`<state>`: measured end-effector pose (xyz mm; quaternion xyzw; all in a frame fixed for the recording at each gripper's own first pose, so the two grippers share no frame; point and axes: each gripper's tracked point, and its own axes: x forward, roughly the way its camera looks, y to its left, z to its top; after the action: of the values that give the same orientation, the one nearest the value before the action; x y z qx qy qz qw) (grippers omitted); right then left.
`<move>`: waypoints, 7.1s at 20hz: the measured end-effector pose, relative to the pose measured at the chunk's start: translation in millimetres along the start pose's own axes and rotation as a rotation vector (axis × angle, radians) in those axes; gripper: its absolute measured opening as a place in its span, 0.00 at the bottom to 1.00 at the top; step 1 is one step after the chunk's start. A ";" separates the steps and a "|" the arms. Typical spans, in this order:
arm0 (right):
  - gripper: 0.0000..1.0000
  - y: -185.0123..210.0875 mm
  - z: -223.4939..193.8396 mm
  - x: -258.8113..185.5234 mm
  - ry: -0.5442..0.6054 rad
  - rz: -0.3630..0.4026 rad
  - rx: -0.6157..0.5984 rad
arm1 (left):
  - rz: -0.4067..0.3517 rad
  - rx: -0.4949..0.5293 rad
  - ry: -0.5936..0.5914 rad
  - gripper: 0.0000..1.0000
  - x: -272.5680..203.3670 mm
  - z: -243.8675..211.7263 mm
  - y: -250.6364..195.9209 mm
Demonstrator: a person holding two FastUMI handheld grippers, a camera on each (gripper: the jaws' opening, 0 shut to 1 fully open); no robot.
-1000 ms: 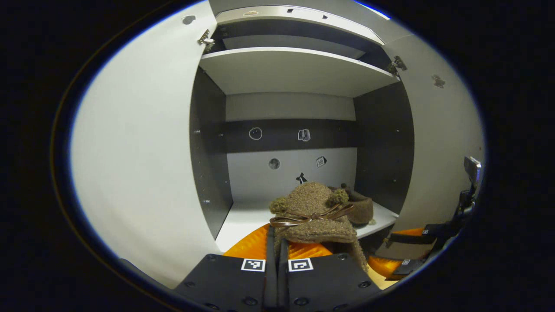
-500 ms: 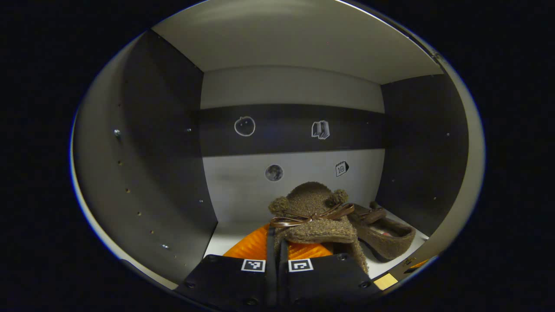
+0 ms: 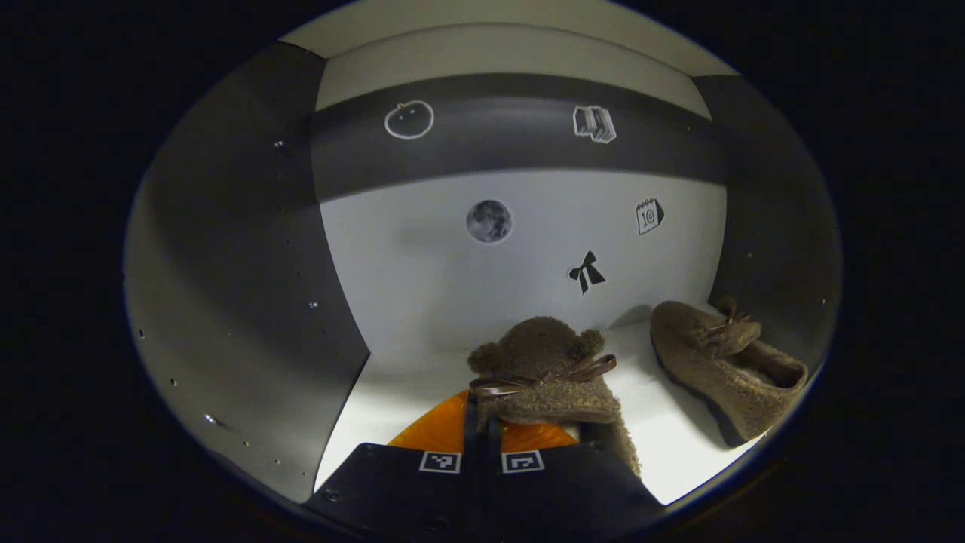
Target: Grab one shoe with the right hand and put it into the shoe cabinet, grab the other shoe with the left hand and put it into the shoe cabinet; then close the right door with the right hand and the left door with the left hand.
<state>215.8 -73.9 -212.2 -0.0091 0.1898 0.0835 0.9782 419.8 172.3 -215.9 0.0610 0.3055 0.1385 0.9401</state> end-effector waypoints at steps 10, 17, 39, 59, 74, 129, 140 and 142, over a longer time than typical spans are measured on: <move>0.99 19.3 0.1 4.0 -0.004 0.078 -0.003 | 0.045 0.060 -0.035 0.31 -5.8 4.7 15.0; 0.98 17.6 5.1 3.6 -0.016 0.061 0.017 | 0.028 0.038 -0.079 0.92 -35.6 11.1 27.1; 0.98 90.5 102.5 -179.8 -0.321 -0.088 -0.011 | -0.246 0.010 -0.406 0.97 -405.3 -44.9 6.3; 0.98 -136.5 115.2 -327.8 -0.397 -0.482 0.113 | -0.294 -0.127 -0.435 0.98 -487.8 -99.5 60.8; 0.97 -89.3 128.4 -269.0 -0.361 -0.241 0.066 | -0.202 -0.131 -0.380 0.97 -461.9 -92.6 69.7; 0.98 14.9 159.7 -105.9 -0.360 -0.140 0.157 | -0.239 -0.205 -0.501 0.94 -413.1 -31.5 116.4; 0.98 -13.9 163.7 -100.4 -0.369 -0.130 0.134 | -0.361 -0.139 -0.504 0.94 -372.5 -3.4 40.5; 0.98 -26.3 158.5 -102.0 -0.356 -0.146 0.146 | -0.357 -0.097 -0.508 0.98 -360.4 5.6 22.6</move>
<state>185.5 -108.3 -27.4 0.0630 0.0182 -0.0013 0.9978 138.8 86.5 -6.0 -0.0059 0.0599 -0.0338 0.9976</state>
